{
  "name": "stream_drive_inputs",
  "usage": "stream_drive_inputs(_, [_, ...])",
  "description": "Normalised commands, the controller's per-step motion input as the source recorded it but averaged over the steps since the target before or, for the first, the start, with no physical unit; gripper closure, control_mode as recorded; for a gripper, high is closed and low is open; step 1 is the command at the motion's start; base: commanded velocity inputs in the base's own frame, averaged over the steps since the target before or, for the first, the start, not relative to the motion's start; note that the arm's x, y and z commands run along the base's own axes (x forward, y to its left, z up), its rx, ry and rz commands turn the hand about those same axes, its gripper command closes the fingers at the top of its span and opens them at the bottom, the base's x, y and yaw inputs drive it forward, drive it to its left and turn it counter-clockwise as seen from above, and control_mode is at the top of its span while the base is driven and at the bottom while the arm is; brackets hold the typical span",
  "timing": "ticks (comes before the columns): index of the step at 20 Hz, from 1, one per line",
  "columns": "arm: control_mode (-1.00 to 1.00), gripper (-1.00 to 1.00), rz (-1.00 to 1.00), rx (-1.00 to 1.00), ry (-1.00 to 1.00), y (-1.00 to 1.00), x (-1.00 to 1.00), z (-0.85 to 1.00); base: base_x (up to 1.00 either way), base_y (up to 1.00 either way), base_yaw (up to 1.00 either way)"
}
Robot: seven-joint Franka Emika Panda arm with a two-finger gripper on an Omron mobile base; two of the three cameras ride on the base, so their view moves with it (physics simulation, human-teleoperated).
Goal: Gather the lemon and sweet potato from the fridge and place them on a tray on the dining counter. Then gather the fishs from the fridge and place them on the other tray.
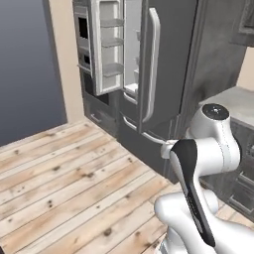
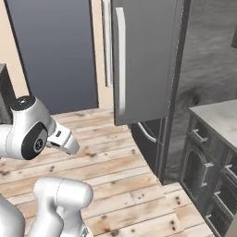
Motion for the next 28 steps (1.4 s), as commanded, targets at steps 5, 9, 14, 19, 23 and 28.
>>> stream_drive_inputs(5, [1.0, -1.0, 0.0, 0.0, 0.0, 0.0, 0.0, 0.0, 0.83, 0.76, -0.21])
stream_drive_inputs(9, [1.0, -1.0, 0.0, 0.0, 0.0, 0.0, 0.0, 0.0, 0.76, 0.78, -0.23])
stream_drive_inputs(14, [1.0, -1.0, 0.0, 0.0, 0.0, 0.0, 0.0, 0.0, 0.69, 0.7, -0.24])
stream_drive_inputs(19, [1.0, -1.0, 0.0, 0.0, 0.0, 0.0, 0.0, 0.0, 0.35, 0.46, -0.38])
stream_drive_inputs(23, [1.0, -1.0, 0.0, 0.0, 0.0, 0.0, 0.0, 0.0, 0.26, 0.49, -0.45])
stream_drive_inputs(28, [1.0, -1.0, 0.0, 0.0, 0.0, 0.0, 0.0, 0.0, 0.4, 0.66, -0.44])
